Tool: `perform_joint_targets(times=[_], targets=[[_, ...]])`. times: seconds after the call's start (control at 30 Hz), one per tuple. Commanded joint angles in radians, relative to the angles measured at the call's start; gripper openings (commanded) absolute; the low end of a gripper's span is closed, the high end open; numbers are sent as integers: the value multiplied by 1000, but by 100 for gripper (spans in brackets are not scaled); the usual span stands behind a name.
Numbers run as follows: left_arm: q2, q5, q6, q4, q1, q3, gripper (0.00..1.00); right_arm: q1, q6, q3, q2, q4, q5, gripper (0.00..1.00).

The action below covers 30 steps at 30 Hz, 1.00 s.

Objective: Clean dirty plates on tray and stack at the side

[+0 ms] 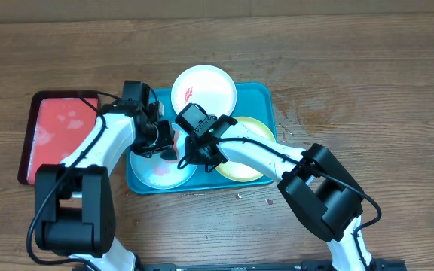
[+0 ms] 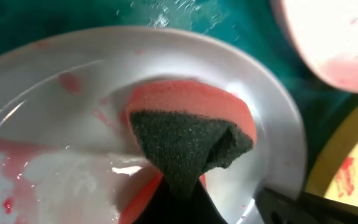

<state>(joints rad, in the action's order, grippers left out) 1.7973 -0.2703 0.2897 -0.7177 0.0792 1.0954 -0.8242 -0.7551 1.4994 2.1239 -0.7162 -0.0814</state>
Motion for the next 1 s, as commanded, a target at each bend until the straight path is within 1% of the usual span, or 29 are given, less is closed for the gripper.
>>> perform_joint_targets(times=[0.0, 0.1, 0.13, 0.2, 0.3, 0.33, 0.4, 0.47, 0.5, 0.53, 0.57, 0.63, 0.7, 0.8, 0.87, 0.9, 0.97], targets=[[34, 206, 18, -16, 8, -9, 4, 8, 0, -8, 16, 1, 1, 11], [34, 473, 18, -43, 8, -9, 4, 8, 0, -8, 16, -3, 1, 11], [34, 525, 18, -52, 7, -9, 4, 8, 0, -8, 16, -3, 1, 11], [34, 688, 18, -79, 6, -8, 4, 8, 0, -8, 16, -3, 1, 11], [33, 852, 35, -127, 6, 7, 4, 8, 3, -8, 16, -4, 1, 11], [33, 854, 48, -143, 6, 17, 4, 8, 3, -8, 16, -3, 1, 11], [31, 852, 114, -199, 8, 60, 4, 8, 3, -6, 16, -3, 1, 5], [27, 830, 160, -255, 8, 109, 4, 8, 5, 1, 16, -6, 1, 4], [15, 746, 164, -318, 7, 180, 4, 8, 31, 14, 16, -12, -10, 4], [8, 711, 164, -337, 7, 204, 4, 8, 34, 17, 16, -14, -11, 4], [-16, 619, 164, -373, 6, 263, 4, 8, 51, 29, 16, -18, -24, 4], [-50, 536, 163, -389, 2, 307, 4, 8, 82, 45, 15, -19, -39, 4], [-112, 457, 164, -382, -12, 342, 4, 0, 142, 69, 6, -30, -51, 4], [-225, 425, 195, -377, -82, 348, 4, -18, 173, 106, -29, -61, 5, 4], [-266, 426, 230, -394, -133, 348, 4, -25, 182, 134, -53, -93, 60, 4], [-292, 425, 243, -409, -180, 348, 4, -27, 184, 154, -69, -113, 89, 4], [-314, 412, 246, -424, -250, 347, 4, -27, 184, 193, -92, -150, 133, 4]])
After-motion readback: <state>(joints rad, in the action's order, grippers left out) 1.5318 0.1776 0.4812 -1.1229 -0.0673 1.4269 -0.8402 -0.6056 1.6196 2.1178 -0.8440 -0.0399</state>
